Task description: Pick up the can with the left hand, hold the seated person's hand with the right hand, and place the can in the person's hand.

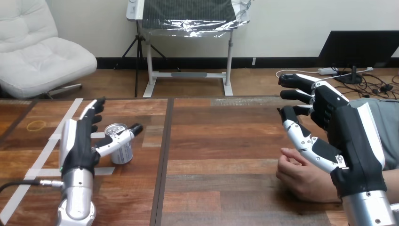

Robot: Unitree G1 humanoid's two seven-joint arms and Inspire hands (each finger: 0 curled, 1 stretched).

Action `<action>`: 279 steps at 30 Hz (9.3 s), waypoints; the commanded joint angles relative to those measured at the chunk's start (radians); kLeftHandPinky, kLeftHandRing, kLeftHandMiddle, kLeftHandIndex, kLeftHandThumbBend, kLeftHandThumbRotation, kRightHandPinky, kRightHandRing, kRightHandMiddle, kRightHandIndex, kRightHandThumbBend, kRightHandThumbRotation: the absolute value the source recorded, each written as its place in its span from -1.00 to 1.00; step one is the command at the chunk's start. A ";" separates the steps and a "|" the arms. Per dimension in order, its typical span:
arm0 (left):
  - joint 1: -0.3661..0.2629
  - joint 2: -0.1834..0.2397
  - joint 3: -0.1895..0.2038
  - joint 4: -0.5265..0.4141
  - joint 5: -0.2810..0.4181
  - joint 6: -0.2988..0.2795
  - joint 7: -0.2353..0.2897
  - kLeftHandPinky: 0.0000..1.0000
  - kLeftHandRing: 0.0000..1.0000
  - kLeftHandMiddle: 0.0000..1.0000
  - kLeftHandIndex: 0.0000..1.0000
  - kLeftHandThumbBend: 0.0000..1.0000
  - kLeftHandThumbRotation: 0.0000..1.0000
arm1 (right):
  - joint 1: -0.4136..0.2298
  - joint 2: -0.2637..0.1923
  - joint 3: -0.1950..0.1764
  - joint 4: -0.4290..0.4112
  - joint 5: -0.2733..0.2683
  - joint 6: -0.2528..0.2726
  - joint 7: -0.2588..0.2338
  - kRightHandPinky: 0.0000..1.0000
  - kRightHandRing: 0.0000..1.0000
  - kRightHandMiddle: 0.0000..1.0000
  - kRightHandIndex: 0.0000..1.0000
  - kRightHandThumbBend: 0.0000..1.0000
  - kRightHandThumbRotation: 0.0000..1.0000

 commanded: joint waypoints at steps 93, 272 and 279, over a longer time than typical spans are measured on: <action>-0.163 0.231 -0.252 -0.093 0.293 0.287 -0.197 0.48 0.61 0.64 0.61 0.77 -0.41 | -0.059 -0.044 -0.015 -0.016 0.008 -0.008 0.049 0.21 0.48 0.51 0.38 -0.33 -1.00; -0.212 0.153 -0.299 0.134 0.281 0.174 -0.009 -0.28 -0.12 0.04 0.08 0.31 -1.00 | -0.048 -0.108 -0.029 -0.065 0.036 0.075 0.087 0.31 0.45 0.40 0.24 -0.24 -1.00; -0.210 0.155 -0.298 0.137 0.280 0.167 -0.003 -0.28 -0.11 0.05 0.09 0.32 -1.00 | -0.046 -0.109 -0.028 -0.065 0.033 0.076 0.088 0.31 0.44 0.40 0.23 -0.24 -1.00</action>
